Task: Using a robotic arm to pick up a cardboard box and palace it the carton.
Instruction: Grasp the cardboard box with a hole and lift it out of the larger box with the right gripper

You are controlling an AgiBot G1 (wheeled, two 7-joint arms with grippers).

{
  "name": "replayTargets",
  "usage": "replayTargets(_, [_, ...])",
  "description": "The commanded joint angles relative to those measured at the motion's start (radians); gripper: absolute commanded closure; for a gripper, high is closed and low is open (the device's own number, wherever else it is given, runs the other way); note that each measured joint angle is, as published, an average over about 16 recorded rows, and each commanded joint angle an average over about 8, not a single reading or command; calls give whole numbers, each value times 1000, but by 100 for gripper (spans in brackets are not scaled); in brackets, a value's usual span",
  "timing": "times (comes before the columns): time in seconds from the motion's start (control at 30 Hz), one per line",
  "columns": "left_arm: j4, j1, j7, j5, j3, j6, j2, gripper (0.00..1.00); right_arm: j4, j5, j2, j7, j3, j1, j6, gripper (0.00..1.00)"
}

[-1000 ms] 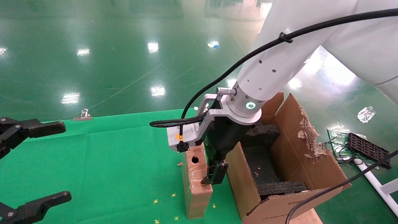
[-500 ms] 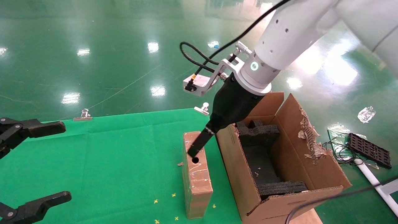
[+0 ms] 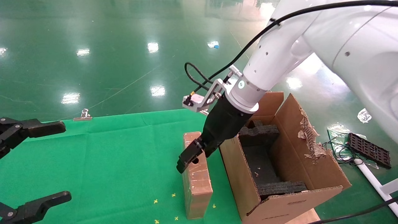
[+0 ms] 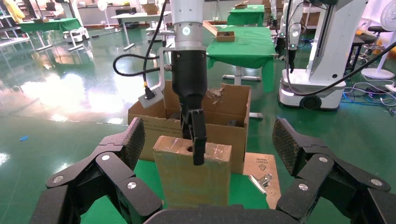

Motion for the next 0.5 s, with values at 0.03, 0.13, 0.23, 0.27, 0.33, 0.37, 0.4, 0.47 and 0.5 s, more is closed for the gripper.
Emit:
replayTargets(0.03, [0,0,0,0,0,0,0,0,-14,7,-9,1,-19,-6,0,17])
replayTargets(0.13, [0,0,0,0,0,0,0,8,-22,18,-19,-4,-43,-10,0,55])
replayTargets(0.23, [0,0,0,0,1,0,0,41,-28,27,-27,-8,-66,-10,1,91])
replayTargets(0.27, [0,0,0,0,1,0,0,54,-29,29,-29,-10,-74,-9,1,98])
replayTargets(0.33, [0,0,0,-1,1,0,0,79,-31,34,-34,-12,-88,-6,2,100])
replayTargets(0.37, [0,0,0,-1,1,0,0,90,-32,36,-36,-13,-94,-5,2,100])
replayTargets(0.4, [0,0,0,-1,1,0,0,96,-33,39,-37,-15,-101,-4,3,100])
replayTargets(0.47, [0,0,1,-1,1,0,0,100,-34,46,-39,-18,-112,-1,3,100])
replayTargets(0.5, [0,0,1,-1,1,0,0,100,-34,49,-41,-20,-118,0,4,100])
